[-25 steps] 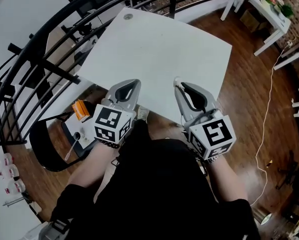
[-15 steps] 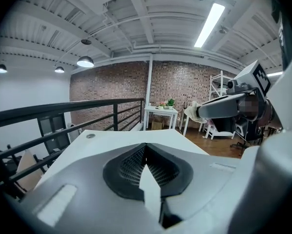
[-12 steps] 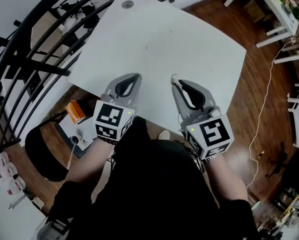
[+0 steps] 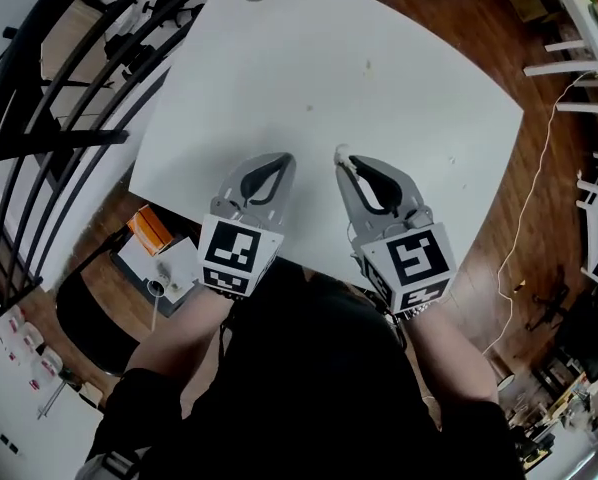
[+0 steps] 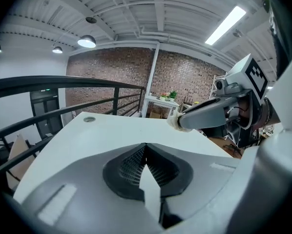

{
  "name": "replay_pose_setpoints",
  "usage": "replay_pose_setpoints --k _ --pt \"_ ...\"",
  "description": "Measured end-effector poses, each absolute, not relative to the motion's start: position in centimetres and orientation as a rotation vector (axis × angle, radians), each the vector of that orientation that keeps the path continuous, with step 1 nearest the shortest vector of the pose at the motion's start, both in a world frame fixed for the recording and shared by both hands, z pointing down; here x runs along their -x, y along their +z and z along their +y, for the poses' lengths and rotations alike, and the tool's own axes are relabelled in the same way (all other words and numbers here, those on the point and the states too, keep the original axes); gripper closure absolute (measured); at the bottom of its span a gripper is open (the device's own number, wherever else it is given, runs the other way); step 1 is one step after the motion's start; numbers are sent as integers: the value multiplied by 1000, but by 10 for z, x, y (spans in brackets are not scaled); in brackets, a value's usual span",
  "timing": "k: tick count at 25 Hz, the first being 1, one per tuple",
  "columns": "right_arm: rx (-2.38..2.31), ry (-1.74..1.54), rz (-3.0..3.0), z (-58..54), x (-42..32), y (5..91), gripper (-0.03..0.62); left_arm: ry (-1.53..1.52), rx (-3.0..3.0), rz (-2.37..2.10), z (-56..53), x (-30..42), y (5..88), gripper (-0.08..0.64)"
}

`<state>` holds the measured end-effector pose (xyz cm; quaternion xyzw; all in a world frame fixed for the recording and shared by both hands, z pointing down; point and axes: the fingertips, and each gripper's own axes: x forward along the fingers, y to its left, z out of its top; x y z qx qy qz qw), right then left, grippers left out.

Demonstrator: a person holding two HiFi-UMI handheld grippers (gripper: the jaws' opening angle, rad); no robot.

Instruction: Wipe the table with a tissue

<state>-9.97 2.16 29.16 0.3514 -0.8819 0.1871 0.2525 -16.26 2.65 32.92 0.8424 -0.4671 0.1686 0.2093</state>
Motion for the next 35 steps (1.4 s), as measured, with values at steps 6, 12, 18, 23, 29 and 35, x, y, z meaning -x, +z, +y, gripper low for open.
replay_pose_setpoints --k 6,12,18,23,29,35 --pt "-932 560 -2314 -9 117 333 552 484 -2322 -1299 -7 180 346 543" --pt "-916 592 -2238 -33 135 372 552 483 -2293 -1287 -24 195 364 543" --pt "-904 628 -2165 -42 141 400 552 478 -2268 -1266 -30 198 377 543" --pt "-908 644 -2135 -49 146 416 552 477 -2261 -1245 -34 197 386 543" --pt "-874 675 -2113 -50 147 426 552 488 -2256 -1234 -37 192 390 543" --pt "-846 703 -2090 -50 155 438 552 499 -2246 -1232 -38 196 396 543"
